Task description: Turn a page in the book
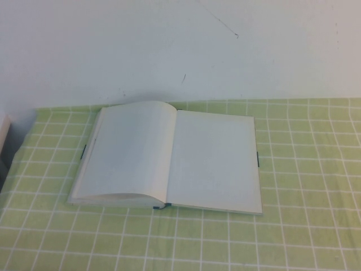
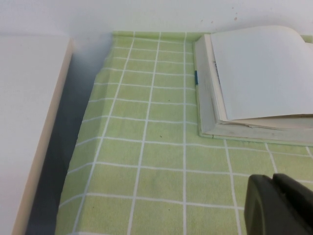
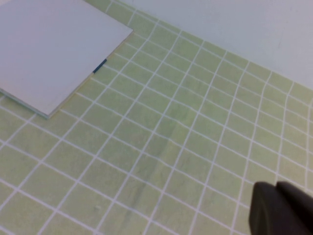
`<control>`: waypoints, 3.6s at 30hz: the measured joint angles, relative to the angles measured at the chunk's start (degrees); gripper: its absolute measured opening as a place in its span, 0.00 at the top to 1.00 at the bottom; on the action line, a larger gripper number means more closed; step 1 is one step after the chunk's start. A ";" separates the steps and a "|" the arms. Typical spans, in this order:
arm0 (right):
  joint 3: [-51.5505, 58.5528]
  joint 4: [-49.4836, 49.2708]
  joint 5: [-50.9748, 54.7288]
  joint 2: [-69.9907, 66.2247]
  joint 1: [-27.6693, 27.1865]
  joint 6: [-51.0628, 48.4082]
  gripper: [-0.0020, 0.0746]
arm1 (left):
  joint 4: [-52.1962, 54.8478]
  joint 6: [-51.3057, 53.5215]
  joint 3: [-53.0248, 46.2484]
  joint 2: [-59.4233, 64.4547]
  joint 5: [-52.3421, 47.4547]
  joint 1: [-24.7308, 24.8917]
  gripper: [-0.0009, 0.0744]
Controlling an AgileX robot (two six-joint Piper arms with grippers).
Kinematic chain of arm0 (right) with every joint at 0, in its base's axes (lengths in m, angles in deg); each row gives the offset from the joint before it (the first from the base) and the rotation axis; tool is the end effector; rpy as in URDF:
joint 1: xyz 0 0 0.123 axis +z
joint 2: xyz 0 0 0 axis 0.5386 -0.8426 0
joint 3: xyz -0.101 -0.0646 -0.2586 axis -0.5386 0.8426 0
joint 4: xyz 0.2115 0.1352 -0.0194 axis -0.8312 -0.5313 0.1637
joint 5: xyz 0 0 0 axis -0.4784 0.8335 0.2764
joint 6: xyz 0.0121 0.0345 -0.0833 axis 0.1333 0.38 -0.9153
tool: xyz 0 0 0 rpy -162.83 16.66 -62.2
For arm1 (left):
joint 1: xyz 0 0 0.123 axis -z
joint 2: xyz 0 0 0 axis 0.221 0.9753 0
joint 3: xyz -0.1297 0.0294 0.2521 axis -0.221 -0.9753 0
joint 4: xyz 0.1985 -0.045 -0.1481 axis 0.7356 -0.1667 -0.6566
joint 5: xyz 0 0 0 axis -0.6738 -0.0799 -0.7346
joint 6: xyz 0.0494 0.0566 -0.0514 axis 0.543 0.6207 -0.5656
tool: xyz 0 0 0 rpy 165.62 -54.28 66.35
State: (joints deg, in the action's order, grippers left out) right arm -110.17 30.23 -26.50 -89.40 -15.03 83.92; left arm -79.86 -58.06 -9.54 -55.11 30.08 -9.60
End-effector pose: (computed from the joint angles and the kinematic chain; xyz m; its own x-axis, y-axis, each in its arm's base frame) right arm 0.0650 0.0070 0.2747 -0.3243 -0.3782 -0.8670 -0.2708 0.9153 -0.2980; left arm 0.0537 -0.0044 0.1784 -0.2409 -0.1268 -0.9622 0.0376 0.9895 -0.1398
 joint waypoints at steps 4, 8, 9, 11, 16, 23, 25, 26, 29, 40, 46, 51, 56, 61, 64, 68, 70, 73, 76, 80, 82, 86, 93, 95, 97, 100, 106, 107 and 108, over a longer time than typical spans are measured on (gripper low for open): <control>0.00 4.93 0.00 0.00 0.00 0.00 0.98 | 0.00 0.00 0.00 0.00 -0.12 0.00 0.99; 0.00 7.68 0.00 0.00 0.00 0.00 0.98 | 0.00 0.00 0.00 0.00 -0.13 0.00 0.99; 0.00 8.57 -0.25 0.00 0.00 0.00 0.98 | 0.00 0.00 0.00 0.00 -0.13 0.00 0.99; 0.00 9.90 -1.88 0.00 0.00 0.12 0.98 | 0.00 0.00 0.00 0.00 -0.13 0.00 0.99; 0.00 10.37 -8.02 -0.72 -0.10 1.81 0.98 | 0.00 0.00 0.00 0.00 -0.23 0.00 0.99; 7.46 6.41 -16.14 -0.88 -6.36 2.33 0.98 | 0.00 0.00 0.00 0.00 -0.23 0.00 0.99; 11.55 4.16 -18.89 -0.97 -9.71 2.33 0.98 | 0.00 0.00 0.00 0.00 -0.23 0.00 0.99; 13.75 2.91 -20.54 -0.97 -11.33 2.33 0.98 | 0.00 0.00 0.00 0.00 -0.23 0.00 0.99; 19.25 -0.68 -26.05 -0.97 -15.08 2.04 0.98 | 0.00 0.00 0.00 0.00 -0.23 0.00 0.99; 24.44 -8.71 -25.84 12.62 -18.23 -2.60 0.98 | 0.00 0.00 0.00 0.00 -0.23 0.00 0.99; 24.44 -8.80 -19.49 16.85 -20.96 -2.75 0.98 | 0.00 0.00 0.00 0.00 -0.23 0.00 0.99; 24.34 -9.04 -16.51 17.12 -21.15 -2.75 0.98 | 0.00 0.00 0.00 0.00 -0.23 0.00 0.99; 24.23 -9.04 -15.89 17.12 -21.15 -1.93 0.98 | 0.00 0.09 0.00 0.00 -0.23 0.00 0.99; 24.13 -9.04 -15.64 17.12 -21.15 -0.52 0.98 | 0.00 -0.01 0.02 0.00 -0.35 0.00 0.99; 24.13 -9.04 -15.64 17.12 -21.15 -0.05 0.98 | 0.00 -0.01 0.02 0.00 -0.44 0.00 0.99; 24.13 -9.04 -15.64 17.12 -21.15 0.18 0.98 | 0.00 -0.01 0.12 0.00 -0.44 0.00 0.99; 24.13 -9.04 -15.64 17.12 -21.15 0.18 0.98 | 0.00 -0.01 0.12 0.00 -0.44 0.00 0.99; 24.13 -9.04 -15.64 17.12 -21.15 0.18 0.98 | 0.00 -0.01 0.12 0.00 -0.44 0.00 0.99; 24.13 -9.04 -15.64 17.12 -21.15 0.18 0.98 | 0.00 -0.01 0.12 0.00 -0.44 0.00 0.99; 24.13 -9.04 -15.64 17.12 -21.15 0.18 0.98 | 0.00 -0.01 0.12 0.00 -0.44 0.00 0.99; 24.13 -9.04 -15.64 17.12 -21.15 0.18 0.98 | 0.00 -0.01 0.12 0.00 -0.44 0.00 0.99; 24.13 -9.04 -15.64 17.12 -21.15 0.18 0.98 | 0.00 -0.15 0.12 0.00 -0.44 0.00 0.99; 24.13 -9.04 -15.64 17.12 -21.15 0.18 0.98 | 0.00 -0.15 0.12 0.00 -0.44 0.00 0.99; 24.13 -9.04 -15.64 17.12 -21.15 0.18 0.98 | 0.00 -0.15 0.12 0.00 -0.44 0.00 0.99; 24.13 -9.04 -15.64 17.12 -21.15 0.18 0.98 | 0.00 -0.15 0.12 0.00 -0.44 0.00 0.99; 24.13 -9.04 -15.64 17.12 -21.15 0.18 0.98 | 0.00 -0.15 0.12 0.00 -0.44 0.00 0.99; 24.13 -9.04 -15.64 17.12 -21.15 0.18 0.98 | 0.00 -0.15 0.12 0.00 -0.44 0.00 0.99; 24.13 -9.04 -15.64 17.12 -21.15 0.18 0.98 | -0.09 -0.15 0.12 0.00 -0.44 0.00 0.99; 24.13 -9.04 -15.64 17.12 -21.15 0.18 0.98 | -0.09 -0.15 0.12 0.00 -0.44 0.00 0.99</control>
State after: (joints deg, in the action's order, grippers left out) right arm -86.04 21.19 -42.14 -72.28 -36.19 84.10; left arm -79.94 -58.20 -9.42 -55.11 29.64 -9.60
